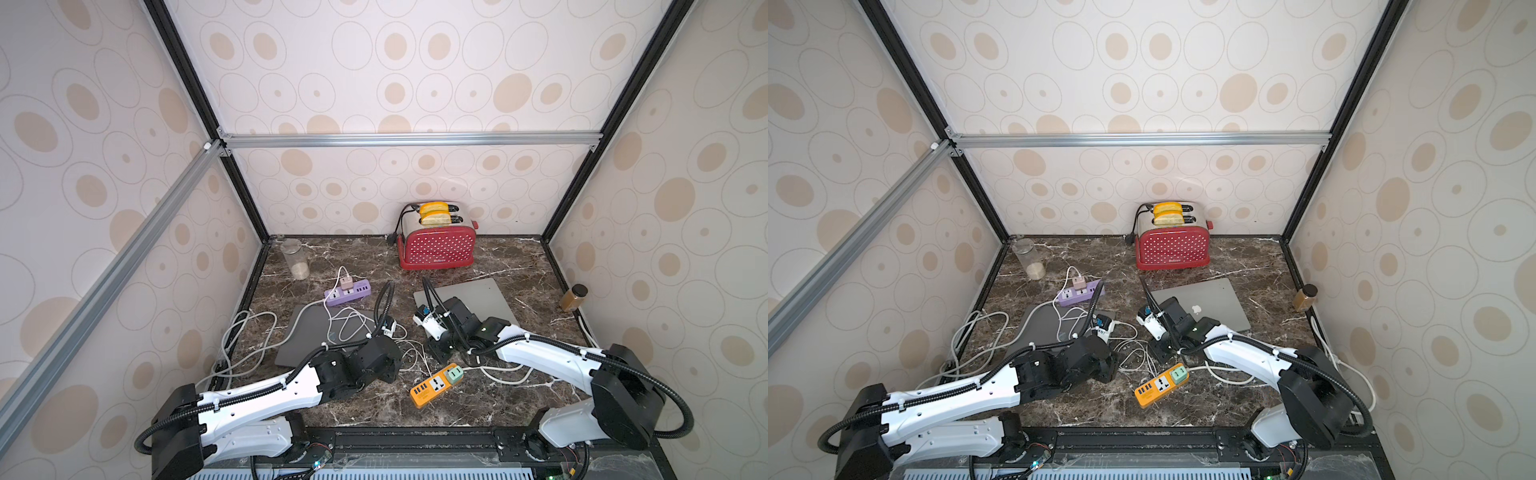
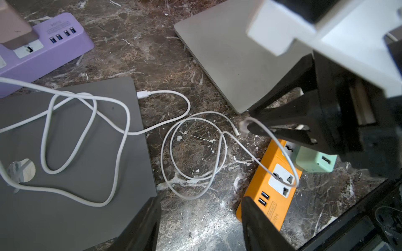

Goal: Unplug the laptop charger
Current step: Place the charging cable at the center of the board.

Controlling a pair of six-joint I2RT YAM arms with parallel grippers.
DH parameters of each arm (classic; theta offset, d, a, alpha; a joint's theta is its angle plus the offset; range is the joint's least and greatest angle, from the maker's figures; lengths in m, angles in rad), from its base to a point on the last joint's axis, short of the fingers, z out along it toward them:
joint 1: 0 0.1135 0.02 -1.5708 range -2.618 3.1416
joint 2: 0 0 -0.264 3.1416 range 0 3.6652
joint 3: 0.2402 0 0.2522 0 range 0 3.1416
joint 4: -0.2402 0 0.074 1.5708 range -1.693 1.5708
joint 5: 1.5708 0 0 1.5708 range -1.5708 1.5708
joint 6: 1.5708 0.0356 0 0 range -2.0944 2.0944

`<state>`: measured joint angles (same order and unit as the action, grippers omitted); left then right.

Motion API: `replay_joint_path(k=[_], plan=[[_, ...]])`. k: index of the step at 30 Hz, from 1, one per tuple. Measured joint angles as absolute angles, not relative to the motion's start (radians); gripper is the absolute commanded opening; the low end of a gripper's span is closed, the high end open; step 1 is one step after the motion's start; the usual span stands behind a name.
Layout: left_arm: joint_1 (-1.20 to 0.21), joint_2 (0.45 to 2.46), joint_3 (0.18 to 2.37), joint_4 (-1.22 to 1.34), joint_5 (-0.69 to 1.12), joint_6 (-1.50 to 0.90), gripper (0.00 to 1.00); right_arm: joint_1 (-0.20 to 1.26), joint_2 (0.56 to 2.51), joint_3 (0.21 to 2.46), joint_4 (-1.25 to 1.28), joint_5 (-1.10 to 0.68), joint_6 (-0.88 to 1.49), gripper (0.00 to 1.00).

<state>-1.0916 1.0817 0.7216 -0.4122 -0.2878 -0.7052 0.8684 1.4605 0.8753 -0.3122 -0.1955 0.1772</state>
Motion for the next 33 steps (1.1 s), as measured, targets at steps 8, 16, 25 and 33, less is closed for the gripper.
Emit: replay_joint_path(k=[8,16,25,33], plan=[[-1.084,1.055,0.701,-0.418,-0.290,-0.718,0.60,0.892,1.572,0.902,-0.281,-0.234,0.164,0.42],[-1.082,1.054,0.669,-0.417,-0.289,-0.722,0.60,0.909,1.715,1.023,-0.273,-0.232,0.141,0.46],[-1.082,1.026,0.641,-0.410,-0.283,-0.729,0.60,0.930,1.809,1.055,-0.259,-0.196,0.134,0.29],[-1.077,1.007,0.640,-0.409,-0.283,-0.733,0.60,0.931,1.828,1.065,-0.254,-0.169,0.137,0.00]])
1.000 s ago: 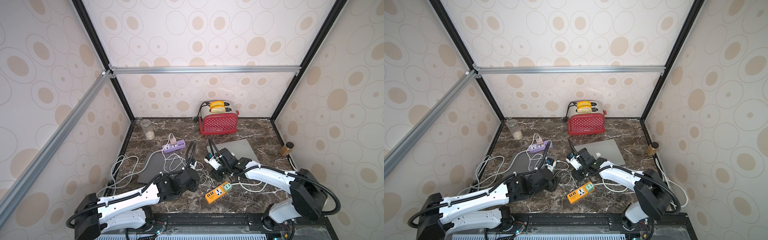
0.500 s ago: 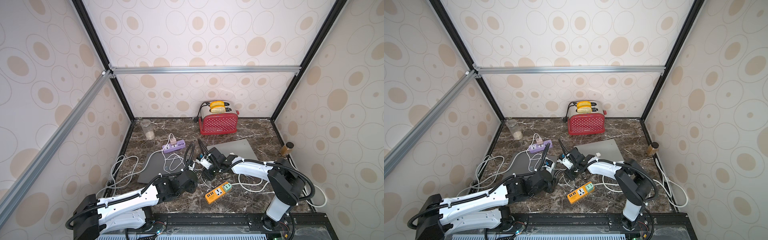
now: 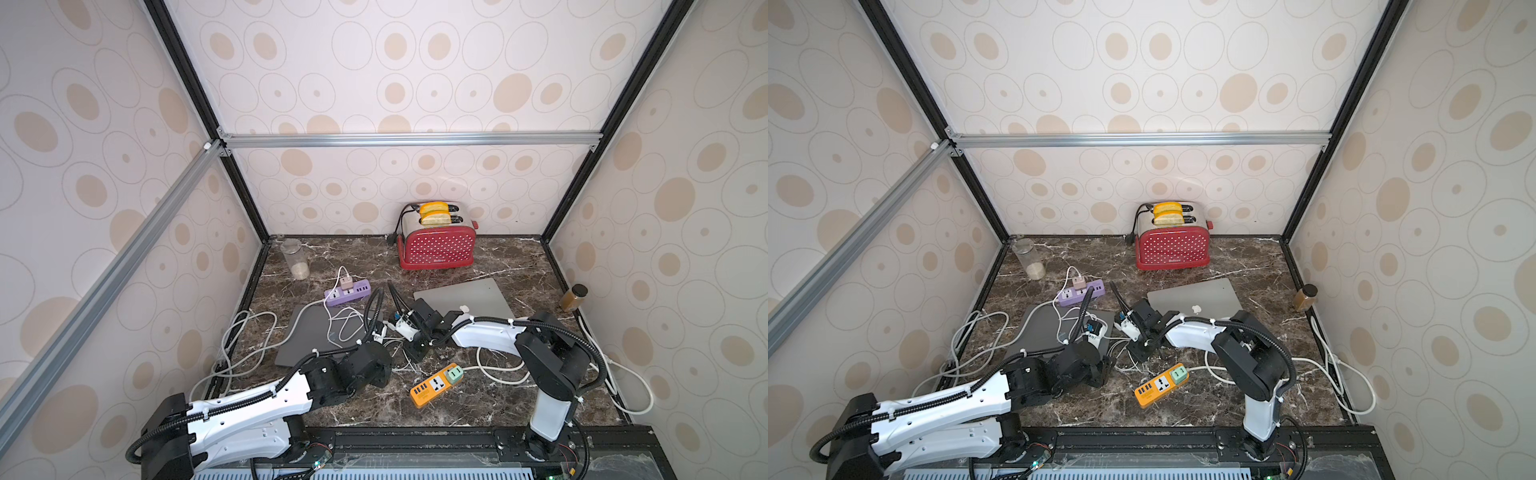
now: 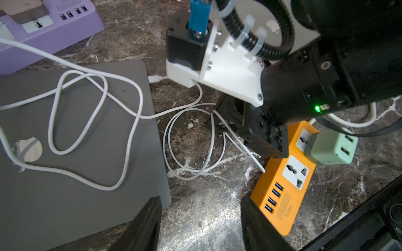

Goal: Unplug the laptop charger
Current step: Place the charging cable at the center of the board.

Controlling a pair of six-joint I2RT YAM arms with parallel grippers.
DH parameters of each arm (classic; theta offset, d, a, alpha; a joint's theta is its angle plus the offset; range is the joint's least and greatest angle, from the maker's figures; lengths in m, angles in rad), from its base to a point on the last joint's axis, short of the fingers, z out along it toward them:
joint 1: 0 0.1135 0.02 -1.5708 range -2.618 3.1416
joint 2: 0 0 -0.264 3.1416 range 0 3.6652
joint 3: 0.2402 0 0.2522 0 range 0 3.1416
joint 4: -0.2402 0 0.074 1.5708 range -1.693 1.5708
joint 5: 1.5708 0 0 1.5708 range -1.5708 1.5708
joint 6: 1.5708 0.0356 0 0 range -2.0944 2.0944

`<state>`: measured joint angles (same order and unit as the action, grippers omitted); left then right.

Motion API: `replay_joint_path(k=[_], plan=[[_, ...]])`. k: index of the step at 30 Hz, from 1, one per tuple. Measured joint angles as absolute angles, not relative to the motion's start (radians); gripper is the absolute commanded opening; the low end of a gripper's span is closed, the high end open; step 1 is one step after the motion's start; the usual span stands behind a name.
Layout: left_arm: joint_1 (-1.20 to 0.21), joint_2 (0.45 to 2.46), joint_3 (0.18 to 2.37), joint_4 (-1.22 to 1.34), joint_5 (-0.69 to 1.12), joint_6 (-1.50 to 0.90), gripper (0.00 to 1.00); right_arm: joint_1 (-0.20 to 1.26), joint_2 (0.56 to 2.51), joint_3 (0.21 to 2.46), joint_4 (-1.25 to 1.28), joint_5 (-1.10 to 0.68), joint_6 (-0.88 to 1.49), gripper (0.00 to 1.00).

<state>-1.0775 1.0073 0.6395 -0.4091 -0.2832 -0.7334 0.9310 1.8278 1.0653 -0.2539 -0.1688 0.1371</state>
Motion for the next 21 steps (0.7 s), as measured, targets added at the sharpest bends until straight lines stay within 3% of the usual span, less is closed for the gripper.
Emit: replay_joint_path(k=[11,14,21], plan=[[-1.077,1.014,0.637,-0.402,-0.282,-0.737,0.60,0.902,1.627,1.198,-0.473,0.008,0.084,0.00],[-1.075,1.027,0.635,-0.390,-0.279,-0.737,0.61,0.815,1.533,1.282,-0.555,0.073,0.065,0.00],[-1.071,1.054,0.617,-0.349,-0.271,-0.736,0.61,0.442,1.397,1.431,-0.718,0.241,0.037,0.00]])
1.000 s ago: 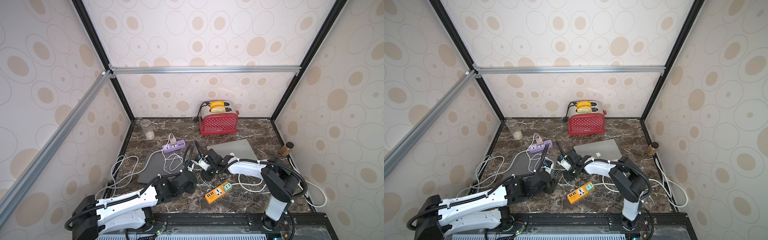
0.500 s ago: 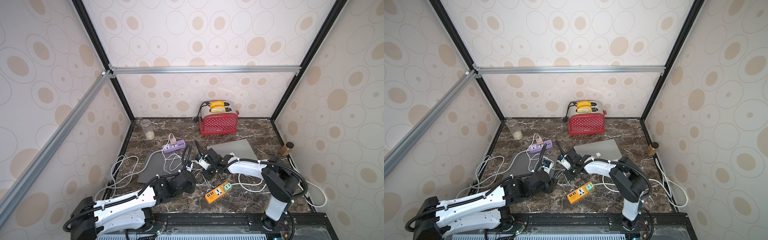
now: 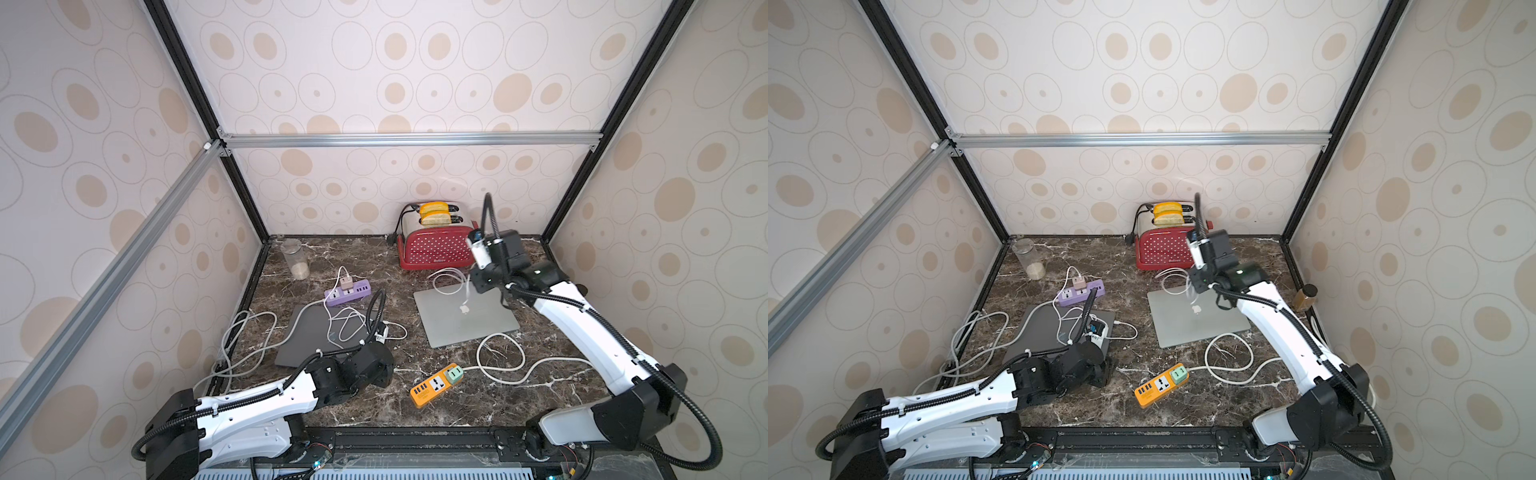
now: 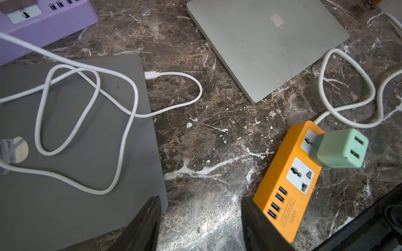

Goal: Unplug the laptop charger
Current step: Place the charging cable at the center of the board.

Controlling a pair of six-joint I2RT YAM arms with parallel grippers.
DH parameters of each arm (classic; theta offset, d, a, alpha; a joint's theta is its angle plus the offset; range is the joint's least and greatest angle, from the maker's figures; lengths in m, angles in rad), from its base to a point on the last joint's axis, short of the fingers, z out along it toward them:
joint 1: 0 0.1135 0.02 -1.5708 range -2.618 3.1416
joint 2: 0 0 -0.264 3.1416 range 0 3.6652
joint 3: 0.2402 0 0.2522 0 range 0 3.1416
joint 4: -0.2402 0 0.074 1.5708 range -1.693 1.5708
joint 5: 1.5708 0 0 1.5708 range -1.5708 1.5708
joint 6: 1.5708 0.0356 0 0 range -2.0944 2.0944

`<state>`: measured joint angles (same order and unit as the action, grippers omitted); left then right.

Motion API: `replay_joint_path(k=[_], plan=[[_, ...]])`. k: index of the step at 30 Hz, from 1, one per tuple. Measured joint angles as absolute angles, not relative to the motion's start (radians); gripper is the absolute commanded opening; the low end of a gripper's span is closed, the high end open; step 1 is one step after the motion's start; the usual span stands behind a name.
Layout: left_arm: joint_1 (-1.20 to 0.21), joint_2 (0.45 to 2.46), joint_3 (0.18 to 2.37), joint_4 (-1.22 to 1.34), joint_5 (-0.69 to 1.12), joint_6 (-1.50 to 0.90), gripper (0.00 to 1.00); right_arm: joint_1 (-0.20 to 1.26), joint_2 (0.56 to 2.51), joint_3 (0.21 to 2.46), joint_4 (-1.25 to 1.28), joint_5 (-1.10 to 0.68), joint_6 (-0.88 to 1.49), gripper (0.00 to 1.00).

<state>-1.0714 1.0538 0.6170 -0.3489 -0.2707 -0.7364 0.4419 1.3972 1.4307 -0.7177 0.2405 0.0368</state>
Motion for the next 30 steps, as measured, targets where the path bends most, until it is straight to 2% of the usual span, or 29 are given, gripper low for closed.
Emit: replay_joint_path(k=[7,15,22,30], plan=[[-1.053,1.087,0.617,-0.323,-0.262,-0.732,0.61,0.252,1.419,1.446,-0.780,0.341,0.006,0.00],[-1.043,1.108,0.617,-0.308,-0.247,-0.714,0.62,0.006,1.562,1.326,-0.672,0.342,0.007,0.00],[-1.009,1.135,0.632,-0.307,-0.239,-0.690,0.62,-0.085,1.615,1.332,-0.590,0.384,0.016,0.00],[-0.984,1.246,0.659,-0.273,-0.203,-0.673,0.63,-0.117,1.777,1.599,-0.553,0.403,-0.010,0.00]])
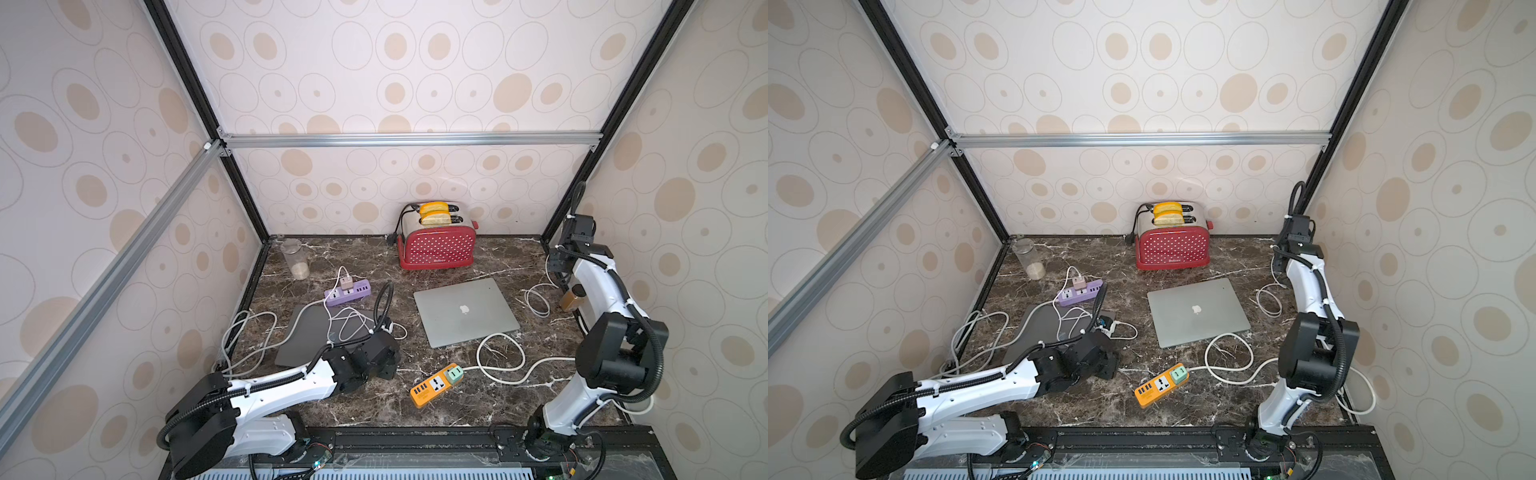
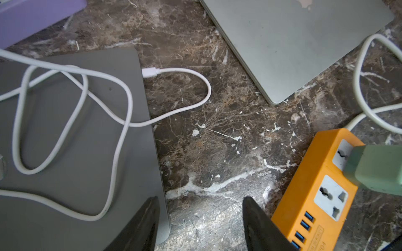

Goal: Unplug the laptop charger
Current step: Place the charging cable at the center of the board.

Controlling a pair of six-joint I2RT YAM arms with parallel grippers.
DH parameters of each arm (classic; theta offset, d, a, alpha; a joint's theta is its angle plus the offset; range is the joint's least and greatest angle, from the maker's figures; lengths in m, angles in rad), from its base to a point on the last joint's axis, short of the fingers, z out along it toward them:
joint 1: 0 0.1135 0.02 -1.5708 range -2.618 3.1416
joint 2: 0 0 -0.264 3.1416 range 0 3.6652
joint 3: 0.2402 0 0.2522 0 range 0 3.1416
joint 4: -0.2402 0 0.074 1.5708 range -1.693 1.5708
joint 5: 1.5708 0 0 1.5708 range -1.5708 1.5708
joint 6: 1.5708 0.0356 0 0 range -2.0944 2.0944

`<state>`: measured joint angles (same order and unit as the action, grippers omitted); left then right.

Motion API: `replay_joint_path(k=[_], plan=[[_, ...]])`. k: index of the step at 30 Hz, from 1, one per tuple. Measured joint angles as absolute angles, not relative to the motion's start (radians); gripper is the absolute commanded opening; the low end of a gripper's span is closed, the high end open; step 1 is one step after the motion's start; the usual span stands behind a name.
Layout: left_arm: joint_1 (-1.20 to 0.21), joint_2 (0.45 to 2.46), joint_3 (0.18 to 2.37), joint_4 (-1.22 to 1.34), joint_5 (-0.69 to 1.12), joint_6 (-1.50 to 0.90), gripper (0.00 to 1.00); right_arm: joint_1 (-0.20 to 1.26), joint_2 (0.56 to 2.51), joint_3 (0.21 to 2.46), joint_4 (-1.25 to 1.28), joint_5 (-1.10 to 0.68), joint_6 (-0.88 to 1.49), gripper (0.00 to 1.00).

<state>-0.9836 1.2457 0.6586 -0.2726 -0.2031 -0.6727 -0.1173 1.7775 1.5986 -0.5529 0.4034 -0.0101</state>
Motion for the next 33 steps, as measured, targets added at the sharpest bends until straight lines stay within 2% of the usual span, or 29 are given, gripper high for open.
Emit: replay_joint_path(k=[5,14,15,17,18,21,24,27,33], plan=[[-0.980,1.308,0.686,-0.259,-0.179,-0.667,0.63,-0.117,1.897,1.626,-0.564,0.363,-0.007,0.00],[-0.975,1.304,0.707,-0.247,-0.152,-0.659,0.63,-0.117,2.057,1.605,-0.599,0.236,0.031,0.00],[-0.975,1.303,0.707,-0.247,-0.146,-0.657,0.63,-0.117,2.070,1.608,-0.604,0.227,0.034,0.04],[-0.974,1.303,0.707,-0.244,-0.128,-0.656,0.63,-0.117,2.101,1.621,-0.615,0.210,0.042,0.25],[-0.974,1.302,0.707,-0.242,-0.120,-0.654,0.63,-0.117,2.110,1.625,-0.617,0.205,0.044,0.32],[-0.974,1.293,0.707,-0.241,-0.097,-0.649,0.63,-0.117,2.123,1.626,-0.628,0.189,0.046,0.47],[-0.973,1.277,0.707,-0.240,-0.078,-0.639,0.63,-0.117,2.119,1.625,-0.626,0.186,0.051,0.54],[-0.973,1.264,0.707,-0.237,-0.054,-0.631,0.63,-0.117,2.086,1.597,-0.618,0.185,0.055,0.57],[-0.973,1.253,0.702,-0.197,0.083,-0.573,0.72,-0.117,1.921,1.547,-0.630,0.213,0.052,0.60]])
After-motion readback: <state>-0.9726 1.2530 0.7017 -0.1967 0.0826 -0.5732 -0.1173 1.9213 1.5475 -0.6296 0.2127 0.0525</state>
